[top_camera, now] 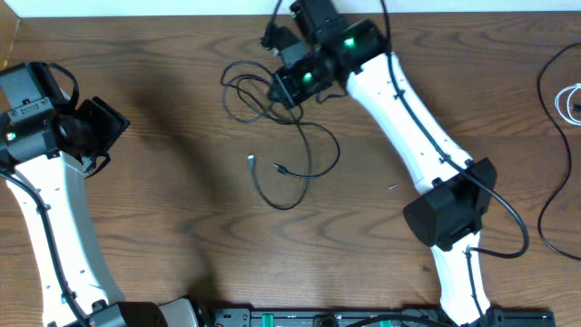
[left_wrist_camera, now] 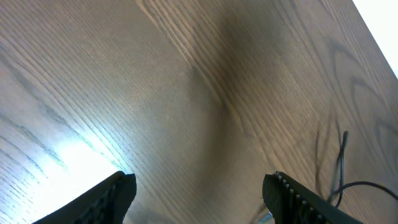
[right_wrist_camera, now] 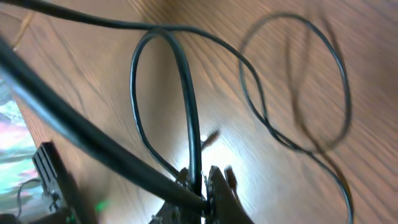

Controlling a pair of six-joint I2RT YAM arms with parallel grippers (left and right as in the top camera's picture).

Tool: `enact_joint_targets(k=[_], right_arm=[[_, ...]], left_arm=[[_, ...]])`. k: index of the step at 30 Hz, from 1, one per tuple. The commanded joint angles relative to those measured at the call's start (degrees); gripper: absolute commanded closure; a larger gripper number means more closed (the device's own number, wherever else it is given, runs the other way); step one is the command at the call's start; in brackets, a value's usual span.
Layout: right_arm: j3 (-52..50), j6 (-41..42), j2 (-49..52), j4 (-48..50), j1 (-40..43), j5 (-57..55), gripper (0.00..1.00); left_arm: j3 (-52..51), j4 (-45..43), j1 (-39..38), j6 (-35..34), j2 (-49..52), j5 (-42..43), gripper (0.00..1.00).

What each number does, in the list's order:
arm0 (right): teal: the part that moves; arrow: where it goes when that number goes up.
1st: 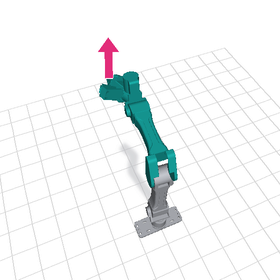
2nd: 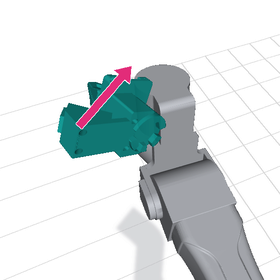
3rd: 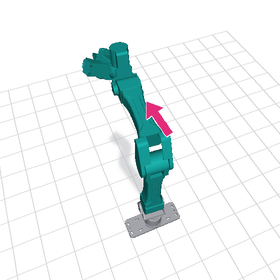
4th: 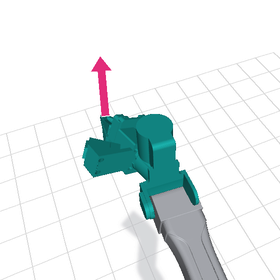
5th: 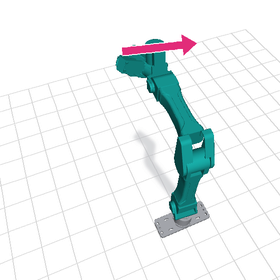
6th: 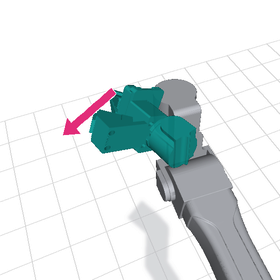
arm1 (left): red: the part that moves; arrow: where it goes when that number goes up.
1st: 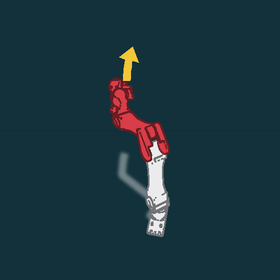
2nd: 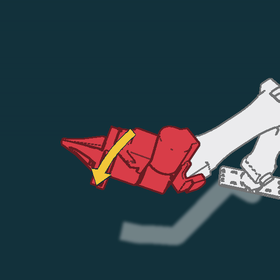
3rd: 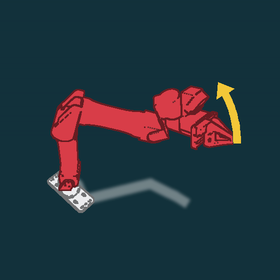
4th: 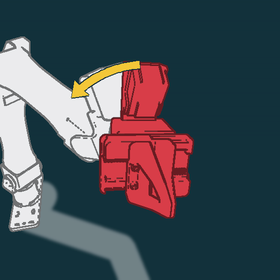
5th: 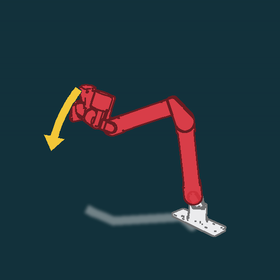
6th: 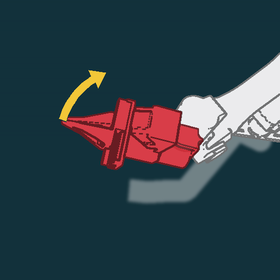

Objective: Untangle cables
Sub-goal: 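Grasp the remaining black cable bundle with the right gripper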

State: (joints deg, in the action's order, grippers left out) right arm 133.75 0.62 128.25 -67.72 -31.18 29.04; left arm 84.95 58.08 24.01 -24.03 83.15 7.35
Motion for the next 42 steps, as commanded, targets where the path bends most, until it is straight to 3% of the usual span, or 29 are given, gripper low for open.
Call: enact_joint_targets(k=[1, 11, 19, 23, 26, 29, 37, 42], right_arm=[[-1.4, 0.3, 3.7, -1.5, 1.8, 0.6, 0.99], [-1.6, 5.0, 14.6, -0.9, 3.8, -14.5, 0.99], [-1.6, 8.4, 16.8, 2.4, 4.2, -24.1, 0.97], [-1.6, 7.7, 17.5, 3.0, 3.4, -24.0, 0.82], [-1.6, 6.6, 18.2, 3.8, 2.5, -24.0, 0.54], [-1.6, 7.5, 19.1, 5.1, 2.1, -21.9, 0.43], [-1.6, 19.3, 21.8, 8.5, 1.5, -19.7, 0.44], [-1.6, 22.9, 22.9, 8.8, 1.4, -22.9, 0.52]], left_arm=[[0.7, 0.2, 0.2, -0.2, 0.3, -0.3, 0.29], [0.7, 0.2, 0.2, -0.2, 0.4, -0.3, 0.29], [0.7, 0.2, 0.2, -0.3, 1.5, -0.3, 0.29], [0.7, 0.2, 0.1, -0.3, 2.4, -0.3, 0.29], [0.7, 0.2, 0.0, -0.3, 2.7, -0.3, 0.29], [0.7, 0.2, 0.0, -0.3, 2.7, -0.3, 0.29], [0.7, 0.2, 0.0, -0.3, 2.7, -0.3, 0.29], [0.7, 0.2, 0.0, -0.3, 2.7, -0.3, 0.29]])
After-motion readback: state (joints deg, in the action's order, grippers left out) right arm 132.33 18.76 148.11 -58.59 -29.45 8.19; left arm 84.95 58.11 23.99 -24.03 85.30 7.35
